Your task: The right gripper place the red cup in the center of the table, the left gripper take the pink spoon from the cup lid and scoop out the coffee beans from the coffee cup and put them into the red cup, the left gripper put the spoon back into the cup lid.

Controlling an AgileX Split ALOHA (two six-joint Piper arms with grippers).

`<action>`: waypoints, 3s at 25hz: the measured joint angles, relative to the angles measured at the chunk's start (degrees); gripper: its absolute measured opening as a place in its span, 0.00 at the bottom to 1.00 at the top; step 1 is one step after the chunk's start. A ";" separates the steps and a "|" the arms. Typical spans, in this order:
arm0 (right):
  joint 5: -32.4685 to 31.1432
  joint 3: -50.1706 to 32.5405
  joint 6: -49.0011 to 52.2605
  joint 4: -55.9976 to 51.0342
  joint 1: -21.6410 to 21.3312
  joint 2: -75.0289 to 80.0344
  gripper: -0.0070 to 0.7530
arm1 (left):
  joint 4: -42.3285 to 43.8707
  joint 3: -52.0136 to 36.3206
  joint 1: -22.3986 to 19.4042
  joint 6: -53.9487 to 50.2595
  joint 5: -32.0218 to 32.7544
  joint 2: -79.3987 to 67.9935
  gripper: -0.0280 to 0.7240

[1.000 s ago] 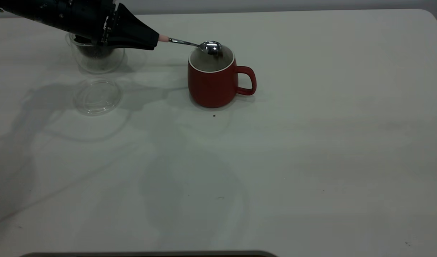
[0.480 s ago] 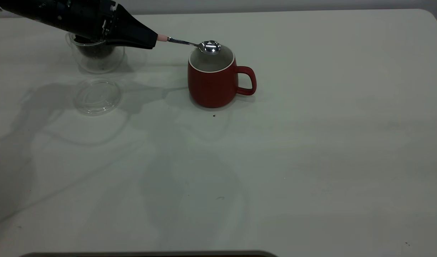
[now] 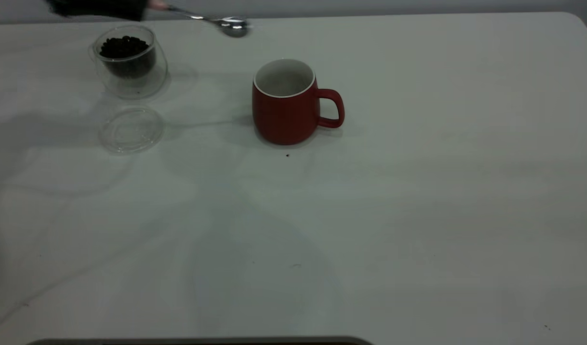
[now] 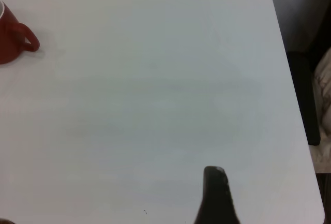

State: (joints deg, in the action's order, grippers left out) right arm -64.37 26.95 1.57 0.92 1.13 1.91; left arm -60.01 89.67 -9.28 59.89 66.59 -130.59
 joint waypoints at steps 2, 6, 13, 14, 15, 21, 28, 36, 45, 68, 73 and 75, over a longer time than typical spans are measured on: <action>0.00 0.00 0.00 0.00 0.00 0.00 0.78 | 1.57 -0.11 -2.85 -3.18 0.27 1.08 0.20; 0.00 0.00 0.00 0.00 0.00 0.00 0.78 | 2.87 -0.18 -8.36 -6.41 0.27 1.60 0.20; 0.00 0.00 0.00 0.00 0.00 0.00 0.78 | 5.82 -6.84 -14.65 -6.03 -0.88 1.42 0.20; 0.00 0.00 0.00 0.00 0.00 0.00 0.78 | 6.22 -8.18 -15.00 -5.57 -1.96 1.12 0.20; 0.00 0.00 0.00 0.00 0.00 0.00 0.78 | 6.46 -9.31 -15.22 -4.65 -3.49 0.60 0.20; 0.00 0.00 0.00 0.00 0.00 0.00 0.78 | 2.15 -11.67 -15.51 -0.59 -10.53 -5.05 0.20; 0.00 0.00 0.00 0.00 0.00 0.00 0.78 | -7.03 -11.67 -15.51 4.44 -11.42 -11.85 0.20; 0.00 0.00 0.00 0.00 0.00 0.00 0.78 | -8.21 -11.67 -15.51 8.14 -13.08 -13.73 0.20; 0.00 0.00 0.00 0.00 0.00 0.00 0.78 | -7.98 -11.67 -15.51 8.89 -13.36 -13.73 0.23; 0.00 0.00 0.00 0.00 0.00 0.00 0.78 | -7.02 -11.67 -21.91 2.52 -10.27 -10.44 0.78; 0.00 0.00 0.00 0.00 0.00 0.00 0.78 | -2.07 -11.67 -22.26 -4.59 -9.65 0.43 0.78; 0.00 0.00 0.00 0.00 0.00 0.00 0.78 | 2.32 -11.67 -21.46 -10.27 -11.31 6.74 0.78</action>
State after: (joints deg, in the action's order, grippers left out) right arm -64.37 26.95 1.57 0.92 1.13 1.91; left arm -57.69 78.00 -30.75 49.62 55.28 -123.85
